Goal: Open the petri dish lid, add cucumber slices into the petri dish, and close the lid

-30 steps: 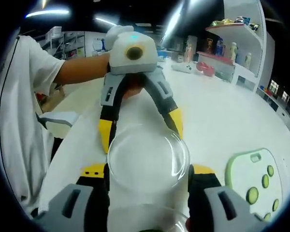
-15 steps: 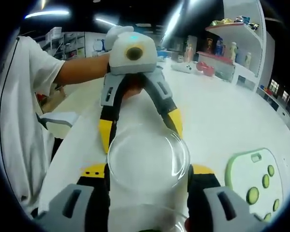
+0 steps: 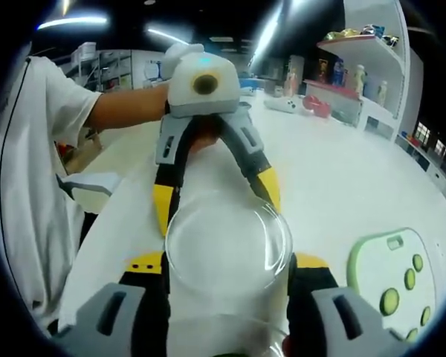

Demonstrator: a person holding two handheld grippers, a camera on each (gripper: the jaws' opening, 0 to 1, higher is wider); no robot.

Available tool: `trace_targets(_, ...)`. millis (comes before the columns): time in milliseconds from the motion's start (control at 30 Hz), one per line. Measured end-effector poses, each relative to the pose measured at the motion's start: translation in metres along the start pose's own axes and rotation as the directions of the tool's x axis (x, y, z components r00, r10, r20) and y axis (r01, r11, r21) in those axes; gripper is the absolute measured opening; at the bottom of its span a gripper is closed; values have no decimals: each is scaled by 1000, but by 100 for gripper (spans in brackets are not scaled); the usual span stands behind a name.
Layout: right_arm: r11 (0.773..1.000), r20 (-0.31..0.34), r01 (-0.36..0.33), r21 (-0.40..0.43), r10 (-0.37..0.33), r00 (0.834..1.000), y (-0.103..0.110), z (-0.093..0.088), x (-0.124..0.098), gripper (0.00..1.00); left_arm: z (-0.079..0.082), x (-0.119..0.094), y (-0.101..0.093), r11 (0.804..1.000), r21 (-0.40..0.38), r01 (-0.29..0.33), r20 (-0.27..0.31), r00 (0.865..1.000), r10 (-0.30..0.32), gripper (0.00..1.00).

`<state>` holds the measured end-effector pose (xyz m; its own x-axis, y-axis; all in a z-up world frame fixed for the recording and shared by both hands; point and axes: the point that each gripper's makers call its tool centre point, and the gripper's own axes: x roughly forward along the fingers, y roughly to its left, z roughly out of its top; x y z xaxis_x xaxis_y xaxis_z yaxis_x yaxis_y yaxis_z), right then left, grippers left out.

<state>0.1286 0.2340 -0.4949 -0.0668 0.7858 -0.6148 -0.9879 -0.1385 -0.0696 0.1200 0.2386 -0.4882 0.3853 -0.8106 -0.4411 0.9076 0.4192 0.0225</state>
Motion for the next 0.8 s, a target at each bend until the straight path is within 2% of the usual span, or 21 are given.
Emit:
trace_targets(400,1000,-4,15,-17,-15,1000,0,3,-1,63,3,-2,0,1000,26,-9,-15,1000,9,63)
trace_targets(800,999,-6,30,-35,-30,1000,-3,11,-16,63,20,-2,0,999,44,-16,-7,1000,16,63)
